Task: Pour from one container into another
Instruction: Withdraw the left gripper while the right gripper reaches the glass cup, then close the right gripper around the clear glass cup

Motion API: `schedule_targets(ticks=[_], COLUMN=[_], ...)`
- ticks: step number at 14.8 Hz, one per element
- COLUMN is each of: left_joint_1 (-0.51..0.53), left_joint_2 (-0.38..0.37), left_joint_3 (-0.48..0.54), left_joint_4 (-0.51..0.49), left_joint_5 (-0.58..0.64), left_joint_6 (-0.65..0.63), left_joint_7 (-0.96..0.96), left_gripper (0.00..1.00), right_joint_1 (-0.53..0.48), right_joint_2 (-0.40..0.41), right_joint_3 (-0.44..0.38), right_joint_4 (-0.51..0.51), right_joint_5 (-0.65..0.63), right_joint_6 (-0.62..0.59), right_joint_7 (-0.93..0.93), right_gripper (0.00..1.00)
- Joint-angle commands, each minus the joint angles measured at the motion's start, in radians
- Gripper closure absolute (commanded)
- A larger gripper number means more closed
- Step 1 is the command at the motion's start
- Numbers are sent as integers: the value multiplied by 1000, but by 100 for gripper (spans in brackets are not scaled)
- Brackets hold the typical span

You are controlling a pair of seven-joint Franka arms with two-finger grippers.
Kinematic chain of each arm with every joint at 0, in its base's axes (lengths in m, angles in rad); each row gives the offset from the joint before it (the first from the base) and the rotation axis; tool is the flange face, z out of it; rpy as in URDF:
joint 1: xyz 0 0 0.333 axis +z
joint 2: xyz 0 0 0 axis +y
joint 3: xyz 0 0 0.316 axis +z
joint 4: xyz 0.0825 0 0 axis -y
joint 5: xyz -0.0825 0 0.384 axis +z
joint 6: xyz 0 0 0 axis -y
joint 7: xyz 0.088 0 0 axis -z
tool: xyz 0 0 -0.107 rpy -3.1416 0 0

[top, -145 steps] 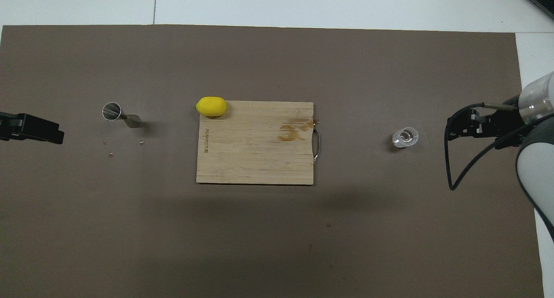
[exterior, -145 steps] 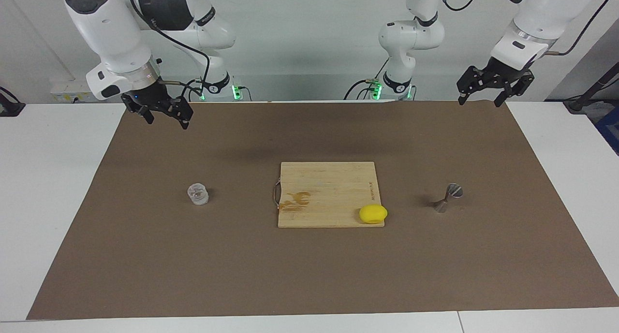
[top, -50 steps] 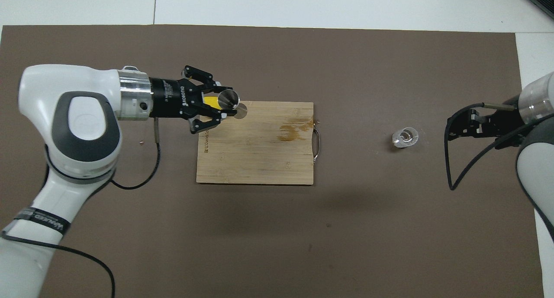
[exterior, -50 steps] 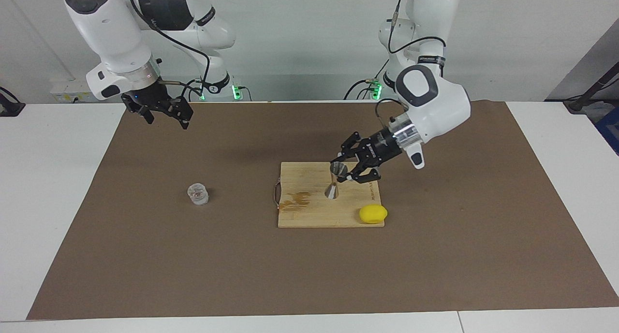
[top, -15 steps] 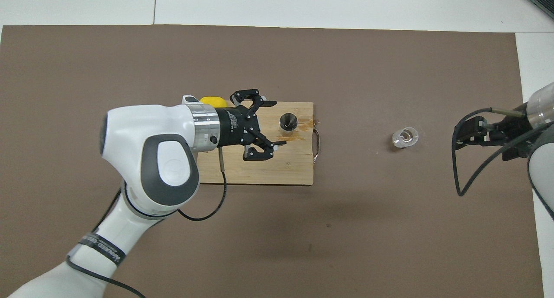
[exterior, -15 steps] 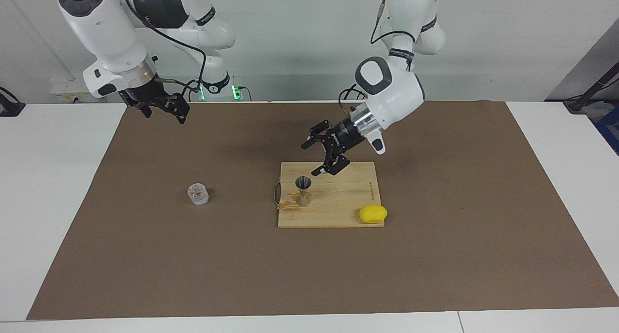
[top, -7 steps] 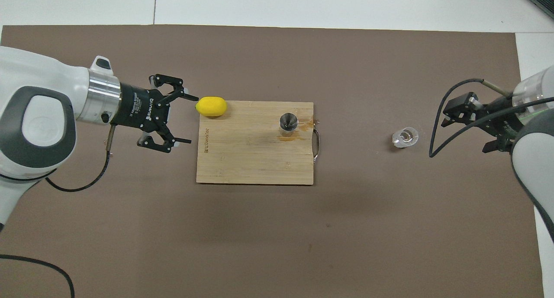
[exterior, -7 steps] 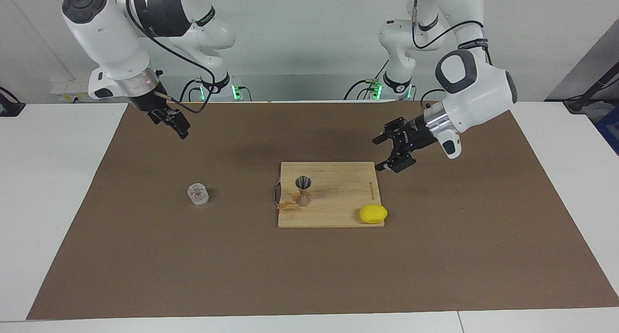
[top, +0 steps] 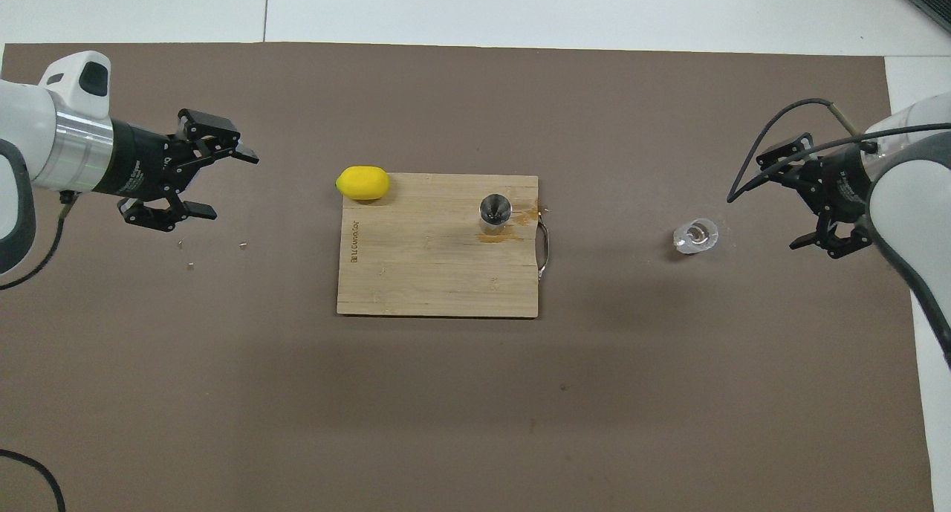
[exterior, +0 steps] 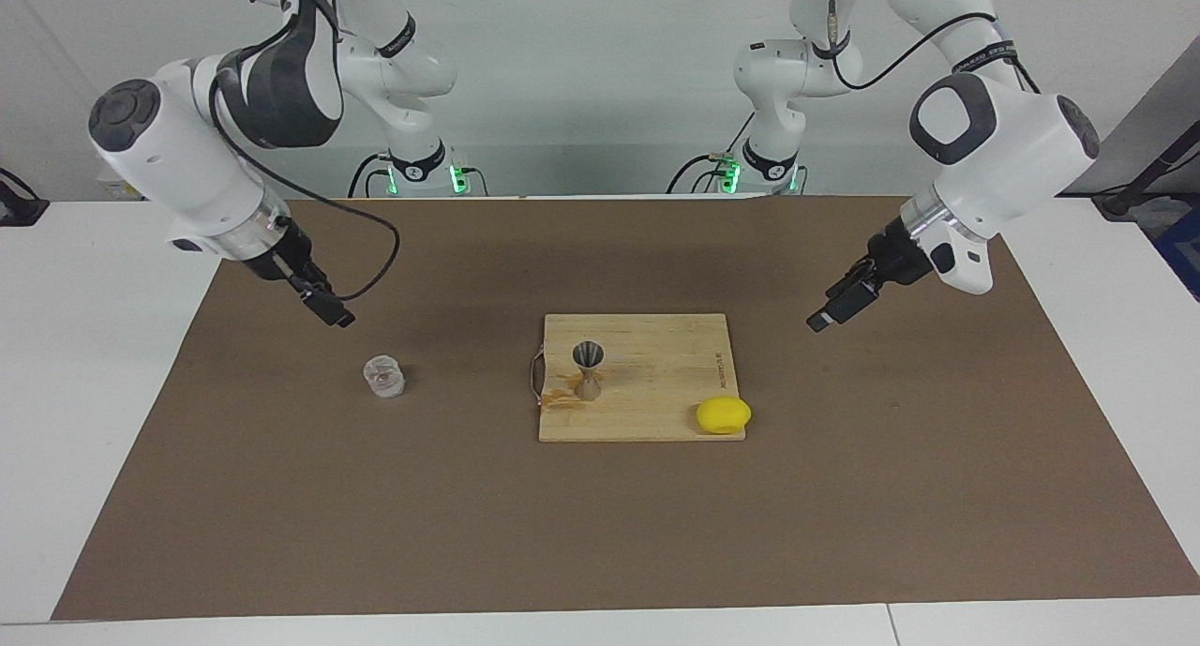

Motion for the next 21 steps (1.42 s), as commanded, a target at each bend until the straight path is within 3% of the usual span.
schedule_targets(ticks=[1, 4, 8, 10, 15, 17, 18, 21], left_joint_1=[7, 10, 39, 33, 44, 170, 174, 111], left_joint_2=[-57, -99, -125, -148, -142, -140, -140, -143], left_joint_3=[-8, -8, -5, -9, -19, -116, -141, -88], left_joint_4=[-3, -14, 59, 75, 159, 167, 170, 167], left_joint_5=[194, 350, 382, 461, 457, 396, 388, 399], left_joint_6=[13, 18, -161, -247, -361, -369, -369, -378], left_joint_7=[128, 328, 519, 611, 642, 640, 637, 639], left_gripper=[0, 0, 0, 0, 0, 0, 0, 0], right_joint_1=[-30, -66, -97, -117, -181, -185, -188, -192], right_joint_2=[61, 104, 153, 179, 266, 282, 294, 297], right_joint_3=[6, 8, 6, 8, 8, 8, 8, 8], right_joint_4=[3, 3, -11, -11, -13, -16, -20, -49], right_joint_5=[66, 113, 160, 163, 255, 261, 272, 318], right_joint_6=[46, 70, 99, 104, 104, 104, 105, 122], right_joint_7=[102, 113, 117, 115, 94, 72, 46, 15], right_gripper=[0, 0, 0, 0, 0, 0, 0, 0])
